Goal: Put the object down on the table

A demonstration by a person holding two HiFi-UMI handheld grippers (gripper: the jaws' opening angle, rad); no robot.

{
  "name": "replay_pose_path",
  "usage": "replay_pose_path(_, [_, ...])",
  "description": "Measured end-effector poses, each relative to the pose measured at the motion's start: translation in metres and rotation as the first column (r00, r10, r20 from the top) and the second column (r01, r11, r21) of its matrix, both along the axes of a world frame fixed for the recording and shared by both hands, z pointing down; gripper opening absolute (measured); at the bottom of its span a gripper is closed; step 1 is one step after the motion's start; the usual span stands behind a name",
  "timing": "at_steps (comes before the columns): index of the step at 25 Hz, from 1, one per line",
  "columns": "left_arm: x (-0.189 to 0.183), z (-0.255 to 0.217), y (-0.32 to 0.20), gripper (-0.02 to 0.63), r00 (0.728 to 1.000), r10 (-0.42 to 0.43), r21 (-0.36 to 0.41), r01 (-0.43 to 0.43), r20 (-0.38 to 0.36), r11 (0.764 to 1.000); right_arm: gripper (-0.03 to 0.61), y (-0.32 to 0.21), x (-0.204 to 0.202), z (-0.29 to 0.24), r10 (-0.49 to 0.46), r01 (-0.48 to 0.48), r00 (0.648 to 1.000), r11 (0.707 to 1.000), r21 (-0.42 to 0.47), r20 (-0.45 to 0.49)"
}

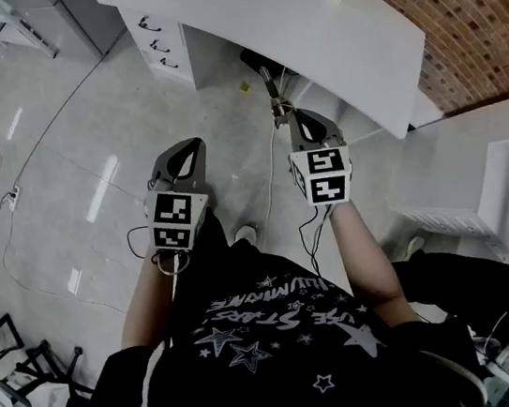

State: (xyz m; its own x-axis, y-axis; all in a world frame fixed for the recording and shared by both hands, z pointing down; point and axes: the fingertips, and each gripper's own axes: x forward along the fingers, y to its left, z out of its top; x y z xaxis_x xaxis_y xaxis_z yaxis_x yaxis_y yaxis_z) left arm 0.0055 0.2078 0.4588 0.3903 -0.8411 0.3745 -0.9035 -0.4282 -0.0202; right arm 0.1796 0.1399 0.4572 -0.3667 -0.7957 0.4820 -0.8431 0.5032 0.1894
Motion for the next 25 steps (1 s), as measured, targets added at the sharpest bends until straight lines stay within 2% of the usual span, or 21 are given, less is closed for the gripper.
replay_pose_path(6, [-0.001,-0.002,0.006,0.02,1.0,0.0,0.001,0.0,0.002,1.0,0.005,0.003,-0.001,-0.003,0.0,0.0,1.0,1.0,0.005,0.004])
replay_pose_path(13, [-0.023,-0.002,-0.01,0.02,1.0,-0.008,-0.002,0.008,-0.013,1.0,0.005,-0.013,-0.018,-0.004,0.007,-0.007,1.0,1.0,0.004,0.0])
replay_pose_path(18, [-0.055,0.0,-0.042,0.02,1.0,-0.004,0.005,0.004,-0.021,1.0,0.005,-0.046,-0.047,-0.003,0.002,-0.002,1.0,1.0,0.015,-0.011])
replay_pose_path(25, [-0.121,-0.004,-0.124,0.02,0.999,0.029,0.001,-0.029,-0.029,1.0,0.005,-0.129,-0.098,-0.014,0.049,-0.049,0.999,0.998,0.039,-0.022])
